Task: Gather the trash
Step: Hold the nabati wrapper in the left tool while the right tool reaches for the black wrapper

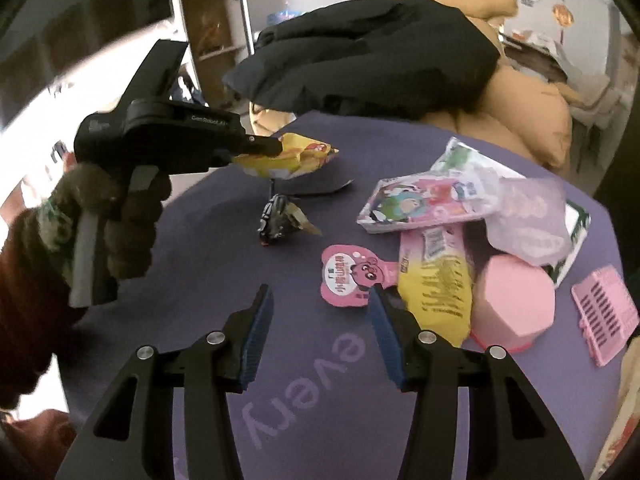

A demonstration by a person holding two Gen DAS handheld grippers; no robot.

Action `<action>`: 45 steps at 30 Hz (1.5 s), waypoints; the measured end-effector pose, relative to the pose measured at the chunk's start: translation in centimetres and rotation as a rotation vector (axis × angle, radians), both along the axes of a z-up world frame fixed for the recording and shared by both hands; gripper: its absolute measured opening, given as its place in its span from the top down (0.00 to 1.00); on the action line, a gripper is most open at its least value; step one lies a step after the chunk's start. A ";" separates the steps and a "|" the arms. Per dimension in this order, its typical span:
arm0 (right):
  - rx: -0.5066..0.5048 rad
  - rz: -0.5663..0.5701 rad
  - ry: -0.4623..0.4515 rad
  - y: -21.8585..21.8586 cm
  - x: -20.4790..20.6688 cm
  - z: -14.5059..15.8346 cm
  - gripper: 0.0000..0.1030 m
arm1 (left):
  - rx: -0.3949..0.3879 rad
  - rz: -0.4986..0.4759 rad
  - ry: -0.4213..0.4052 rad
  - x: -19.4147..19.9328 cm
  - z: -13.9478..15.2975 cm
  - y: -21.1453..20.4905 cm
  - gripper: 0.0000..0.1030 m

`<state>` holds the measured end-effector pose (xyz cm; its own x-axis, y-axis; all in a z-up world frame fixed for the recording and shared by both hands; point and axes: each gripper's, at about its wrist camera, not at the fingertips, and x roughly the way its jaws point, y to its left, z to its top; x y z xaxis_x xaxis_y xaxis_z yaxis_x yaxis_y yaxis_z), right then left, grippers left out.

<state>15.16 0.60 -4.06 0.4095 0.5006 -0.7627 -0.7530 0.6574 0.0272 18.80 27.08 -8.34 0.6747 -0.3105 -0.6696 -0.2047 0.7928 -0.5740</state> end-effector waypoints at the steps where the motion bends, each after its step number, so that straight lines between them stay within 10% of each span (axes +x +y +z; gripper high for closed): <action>1: -0.009 -0.002 -0.007 0.1 0.1 0.0 0.55 | -0.004 -0.024 0.005 -0.1 -0.1 -0.1 0.84; 12: -0.028 -0.032 0.059 0.6 3.1 -2.0 0.55 | 0.000 -0.115 -0.004 -2.7 -0.4 -2.1 0.84; 21: -0.107 -0.066 0.048 -2.6 1.9 -2.4 0.80 | -0.022 -0.148 0.007 -2.7 -0.8 -3.6 0.79; 35: 0.029 -0.086 0.029 -6.5 -0.6 -0.2 0.60 | 0.031 -0.118 -0.095 -2.7 2.7 -4.3 0.88; 45: 0.075 0.048 0.049 -0.1 0.1 0.5 0.57 | 0.084 0.063 -0.100 -4.4 4.3 -0.3 0.88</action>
<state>15.30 0.47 -3.57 0.3466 0.5754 -0.7408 -0.7800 0.6155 0.1131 14.45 26.75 -4.01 0.7560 -0.2113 -0.6196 -0.2003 0.8265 -0.5262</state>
